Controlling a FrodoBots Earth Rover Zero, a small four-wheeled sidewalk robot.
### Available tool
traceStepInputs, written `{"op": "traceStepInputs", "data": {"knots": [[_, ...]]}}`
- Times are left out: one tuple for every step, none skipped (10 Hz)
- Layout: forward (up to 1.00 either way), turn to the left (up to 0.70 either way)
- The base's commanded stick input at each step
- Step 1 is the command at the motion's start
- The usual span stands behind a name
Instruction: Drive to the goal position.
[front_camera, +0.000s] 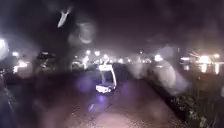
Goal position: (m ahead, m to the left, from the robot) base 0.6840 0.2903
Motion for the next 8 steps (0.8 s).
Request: {"op": "traceStepInputs", "data": {"knots": [[0.0,-0.38],[0.0,-0.49],[0.0,-0.5],[0.0,-0.5],[0.0,-0.5],[0.0,-0.5],[0.0,-0.5],[0.0,-0.5]]}}
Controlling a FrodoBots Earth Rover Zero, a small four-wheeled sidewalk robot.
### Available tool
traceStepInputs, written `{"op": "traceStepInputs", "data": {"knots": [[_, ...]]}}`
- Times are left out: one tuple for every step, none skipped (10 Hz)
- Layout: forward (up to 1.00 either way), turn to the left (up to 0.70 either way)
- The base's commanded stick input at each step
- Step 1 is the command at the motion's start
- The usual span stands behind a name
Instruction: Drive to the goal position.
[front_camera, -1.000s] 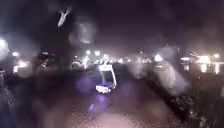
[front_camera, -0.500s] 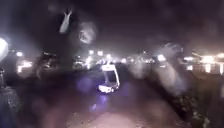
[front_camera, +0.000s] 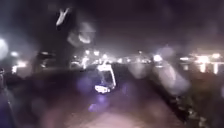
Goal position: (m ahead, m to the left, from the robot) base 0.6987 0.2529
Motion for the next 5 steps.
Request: {"op": "traceStepInputs", "data": {"knots": [[0.0,-0.5],[0.0,-0.49],[0.0,-0.48],[0.0,-0.46],[0.0,-0.47]]}}
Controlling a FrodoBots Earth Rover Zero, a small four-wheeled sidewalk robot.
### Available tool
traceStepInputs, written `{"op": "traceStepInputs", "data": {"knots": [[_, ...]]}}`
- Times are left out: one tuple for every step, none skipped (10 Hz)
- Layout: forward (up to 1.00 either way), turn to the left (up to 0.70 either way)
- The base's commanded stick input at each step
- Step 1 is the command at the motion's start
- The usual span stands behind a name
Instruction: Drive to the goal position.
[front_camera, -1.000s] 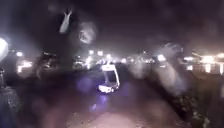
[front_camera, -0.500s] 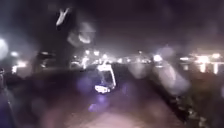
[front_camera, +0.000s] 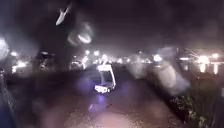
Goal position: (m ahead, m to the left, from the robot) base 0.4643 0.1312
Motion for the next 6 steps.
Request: {"op": "traceStepInputs", "data": {"knots": [[0.0,-0.47],[0.0,-0.48],[0.0,-0.49],[0.0,-0.5],[0.0,-0.5],[0.0,-0.5]]}}
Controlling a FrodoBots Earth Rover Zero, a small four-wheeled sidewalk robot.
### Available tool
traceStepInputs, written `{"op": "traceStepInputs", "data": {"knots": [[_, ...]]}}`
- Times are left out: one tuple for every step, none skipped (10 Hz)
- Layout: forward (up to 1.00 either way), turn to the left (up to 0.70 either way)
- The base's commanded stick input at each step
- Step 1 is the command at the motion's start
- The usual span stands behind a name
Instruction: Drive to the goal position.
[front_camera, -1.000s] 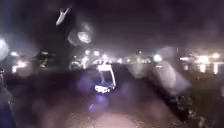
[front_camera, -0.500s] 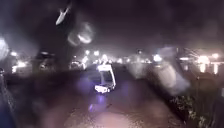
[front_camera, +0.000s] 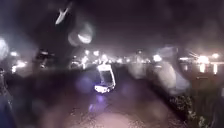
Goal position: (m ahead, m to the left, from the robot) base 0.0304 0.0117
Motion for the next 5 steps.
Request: {"op": "traceStepInputs", "data": {"knots": [[0.0,-0.5],[0.0,-0.5],[0.0,-0.5],[0.0,-0.5],[0.0,-0.5]]}}
